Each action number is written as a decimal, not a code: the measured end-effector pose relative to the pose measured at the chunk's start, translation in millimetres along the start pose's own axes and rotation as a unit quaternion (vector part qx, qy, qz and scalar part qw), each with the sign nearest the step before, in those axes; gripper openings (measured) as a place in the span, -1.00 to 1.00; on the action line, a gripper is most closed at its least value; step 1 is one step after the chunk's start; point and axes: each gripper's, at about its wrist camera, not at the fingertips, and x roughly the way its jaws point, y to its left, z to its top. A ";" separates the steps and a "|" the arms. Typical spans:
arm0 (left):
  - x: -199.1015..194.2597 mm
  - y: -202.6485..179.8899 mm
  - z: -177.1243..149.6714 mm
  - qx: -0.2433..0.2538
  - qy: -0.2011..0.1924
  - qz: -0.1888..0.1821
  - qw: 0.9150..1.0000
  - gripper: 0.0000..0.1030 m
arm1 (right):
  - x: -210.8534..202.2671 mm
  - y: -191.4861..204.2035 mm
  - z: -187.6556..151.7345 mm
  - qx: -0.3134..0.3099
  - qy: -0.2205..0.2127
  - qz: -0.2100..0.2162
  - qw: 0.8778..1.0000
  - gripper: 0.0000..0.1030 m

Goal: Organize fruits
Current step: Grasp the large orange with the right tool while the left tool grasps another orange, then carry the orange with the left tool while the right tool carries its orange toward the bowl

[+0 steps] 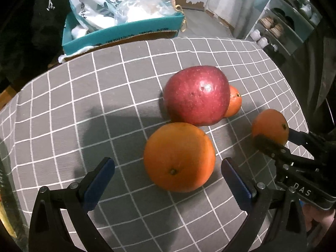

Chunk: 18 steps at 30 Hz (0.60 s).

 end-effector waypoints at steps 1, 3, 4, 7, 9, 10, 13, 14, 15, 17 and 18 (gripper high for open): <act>1.3 1.0 -0.1 -0.004 0.000 -0.004 1.000 0.98 | 0.4 0.5 0.2 0.000 0.000 0.000 1.000 0.24; 3.2 2.1 -0.4 -0.011 0.001 -0.010 1.000 0.96 | -0.9 0.6 -0.5 -0.001 -0.001 0.001 1.000 0.24; 4.2 2.2 -0.8 -0.013 0.001 -0.012 1.000 0.85 | -1.2 0.9 -0.2 -0.001 -0.002 0.002 1.000 0.24; 7.1 1.9 -1.8 -0.010 0.009 -0.029 0.999 0.52 | -2.4 0.8 -1.1 -0.003 -0.003 0.003 1.000 0.24; 5.8 0.0 -1.5 -0.007 0.010 -0.041 0.999 0.35 | -3.2 1.6 -1.4 -0.005 -0.003 0.003 1.000 0.24; 4.5 -1.7 -1.2 -0.005 0.011 -0.037 0.999 0.35 | -4.0 2.4 -1.7 -0.006 -0.004 0.004 1.000 0.24; 2.1 -5.9 -3.8 0.007 0.010 -0.025 1.000 0.33 | -6.7 6.2 -0.8 -0.010 -0.007 0.004 1.000 0.24; 1.3 -6.4 -4.3 0.007 0.009 -0.023 1.000 0.33 | -7.7 6.6 -0.1 -0.011 -0.009 0.004 1.000 0.24; 0.2 -5.9 -5.6 0.007 0.007 -0.019 1.000 0.32 | -9.6 7.4 0.0 -0.013 -0.011 0.003 1.000 0.24; -3.6 -4.7 -7.6 0.006 0.002 -0.012 1.000 0.32 | -13.2 8.5 0.1 -0.016 -0.016 0.002 1.000 0.24; -6.7 -4.0 -8.1 0.005 -0.003 -0.010 1.000 0.32 | -15.3 9.6 0.6 -0.017 -0.019 0.000 1.000 0.24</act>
